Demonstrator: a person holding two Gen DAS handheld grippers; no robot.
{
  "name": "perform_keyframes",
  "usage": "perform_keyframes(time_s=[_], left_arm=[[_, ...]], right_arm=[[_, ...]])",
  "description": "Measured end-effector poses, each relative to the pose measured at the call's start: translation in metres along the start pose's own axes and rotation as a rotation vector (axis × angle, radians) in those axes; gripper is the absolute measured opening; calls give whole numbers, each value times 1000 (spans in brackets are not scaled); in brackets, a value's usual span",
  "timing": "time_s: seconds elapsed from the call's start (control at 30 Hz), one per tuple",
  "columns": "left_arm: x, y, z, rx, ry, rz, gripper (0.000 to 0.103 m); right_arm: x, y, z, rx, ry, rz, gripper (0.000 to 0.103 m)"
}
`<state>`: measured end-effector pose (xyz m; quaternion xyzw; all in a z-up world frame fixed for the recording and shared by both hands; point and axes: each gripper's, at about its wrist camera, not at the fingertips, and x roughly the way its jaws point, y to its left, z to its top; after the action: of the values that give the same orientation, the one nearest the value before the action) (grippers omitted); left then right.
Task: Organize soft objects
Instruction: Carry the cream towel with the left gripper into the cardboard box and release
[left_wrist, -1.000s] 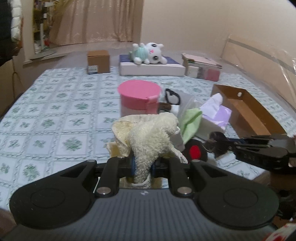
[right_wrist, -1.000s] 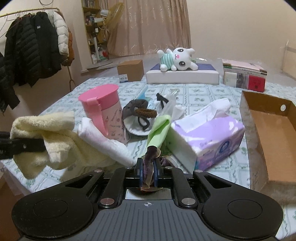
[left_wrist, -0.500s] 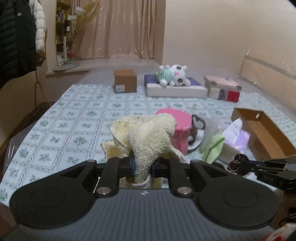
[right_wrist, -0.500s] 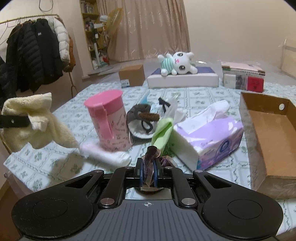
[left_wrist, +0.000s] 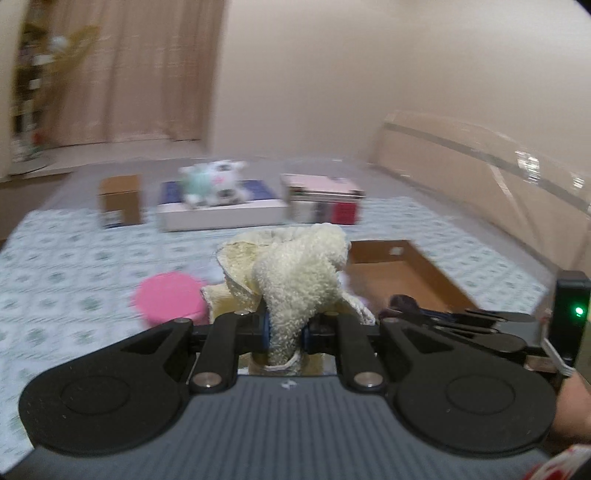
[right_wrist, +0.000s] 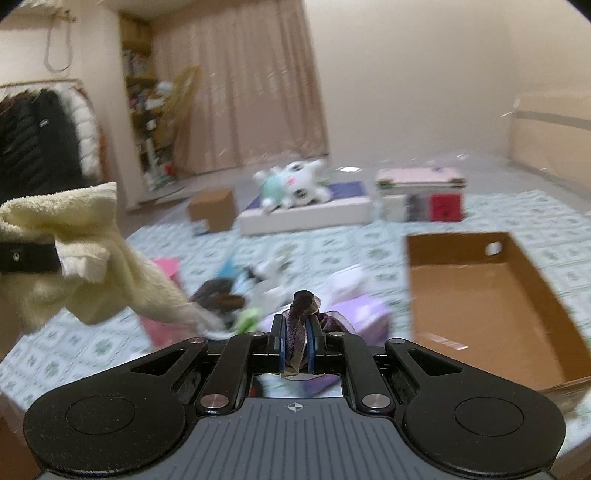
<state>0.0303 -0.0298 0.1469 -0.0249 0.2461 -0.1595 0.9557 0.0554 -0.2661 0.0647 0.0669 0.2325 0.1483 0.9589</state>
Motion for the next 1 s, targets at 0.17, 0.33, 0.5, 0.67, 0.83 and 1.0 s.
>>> perform_keyframes(time_s=[0.17,0.33,0.5,0.67,0.83,1.0], left_arm=[[45,-56,11,40,15,-137,13],[104,-103,12,55,78,-219,13],[154,-135,7,58,128,-257,14],[197,-157,-1,50,168,-280,17],[216,-157,-12,39,152,-292,64],[208,-139,-21,43,159,-254,64]], right_arm=[[-17,-54,9,24,-35,-113,11],[-27,-111,11,65,-36,-218,11],[-28,-152,10,93,-32,-272,11],[-21,-168,6,96,-11,-287,11],[-9,-180,-1,133,19,-286,11],[0,-183,-9,152,43,-270,11]])
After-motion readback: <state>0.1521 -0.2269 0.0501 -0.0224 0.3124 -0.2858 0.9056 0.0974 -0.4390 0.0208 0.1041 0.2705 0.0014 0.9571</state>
